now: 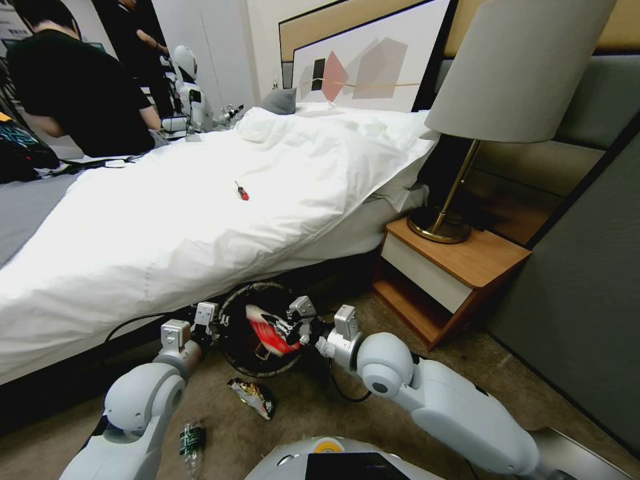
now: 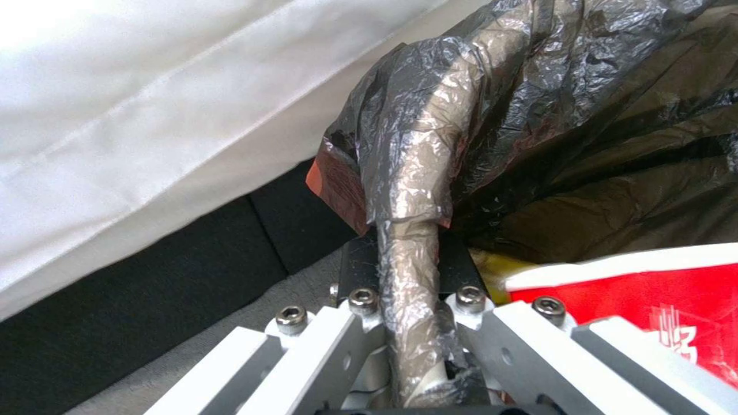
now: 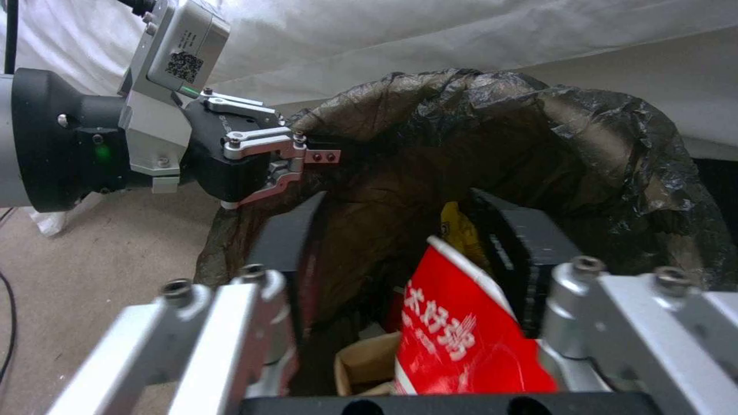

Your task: Pick up the trash bin, then pick up the garbage from the floor and place it into the trash bin.

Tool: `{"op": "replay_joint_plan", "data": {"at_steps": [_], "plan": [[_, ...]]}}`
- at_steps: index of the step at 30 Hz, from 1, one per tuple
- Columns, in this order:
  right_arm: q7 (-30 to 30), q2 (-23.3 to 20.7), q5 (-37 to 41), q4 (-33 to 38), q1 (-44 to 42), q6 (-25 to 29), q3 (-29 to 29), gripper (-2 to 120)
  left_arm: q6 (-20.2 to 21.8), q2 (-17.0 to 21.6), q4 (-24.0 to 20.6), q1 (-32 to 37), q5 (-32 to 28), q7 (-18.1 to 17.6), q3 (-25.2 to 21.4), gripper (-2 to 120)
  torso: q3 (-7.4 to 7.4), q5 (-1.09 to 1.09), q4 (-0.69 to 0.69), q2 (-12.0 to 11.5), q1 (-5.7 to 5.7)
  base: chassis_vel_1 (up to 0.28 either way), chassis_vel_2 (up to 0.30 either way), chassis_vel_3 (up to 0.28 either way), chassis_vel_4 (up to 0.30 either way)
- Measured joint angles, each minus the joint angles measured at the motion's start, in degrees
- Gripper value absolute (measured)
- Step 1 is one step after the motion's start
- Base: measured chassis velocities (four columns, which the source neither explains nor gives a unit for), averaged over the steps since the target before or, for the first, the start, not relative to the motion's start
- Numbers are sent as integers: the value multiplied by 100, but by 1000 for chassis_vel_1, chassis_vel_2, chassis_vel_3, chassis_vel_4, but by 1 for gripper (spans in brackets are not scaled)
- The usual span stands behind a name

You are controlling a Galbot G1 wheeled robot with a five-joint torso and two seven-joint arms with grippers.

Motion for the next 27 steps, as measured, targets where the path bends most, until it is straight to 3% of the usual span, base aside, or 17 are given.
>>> {"op": "replay_joint_plan", "data": {"at_steps": [7, 11, 12, 18, 21, 27], "plan": [[74, 16, 55, 41, 39, 5, 45, 87, -9, -11, 16, -1, 18, 1, 21, 1, 0, 0, 0, 0, 0, 0, 0, 0, 0], [152, 6, 172, 167, 35, 11, 116, 97, -16, -14, 37, -7, 30, 1, 25, 1, 0, 0, 0, 0, 0, 0, 0, 0, 0], [430, -37, 468, 417, 145, 116, 267, 100, -16, -13, 53, -13, 32, 2, 30, 1, 0, 1, 0, 0, 0, 0, 0, 0, 0], [478, -233, 665, 687, 127, 311, 799, 100, 15, -17, 64, -11, 27, -2, 7, 1, 0, 0, 1, 0, 0, 0, 0, 0, 0], [471, -393, 309, 747, -220, 742, 1097, 100, 29, -30, 84, -9, 27, -2, -12, 1, 0, 1, 1, 0, 0, 0, 0, 0, 0], [586, -498, -1145, 628, -1319, 1827, 1799, 100, 32, -92, 76, 68, 39, 7, -130, 1, 0, 2, -3, 0, 0, 0, 0, 0, 0]]}}
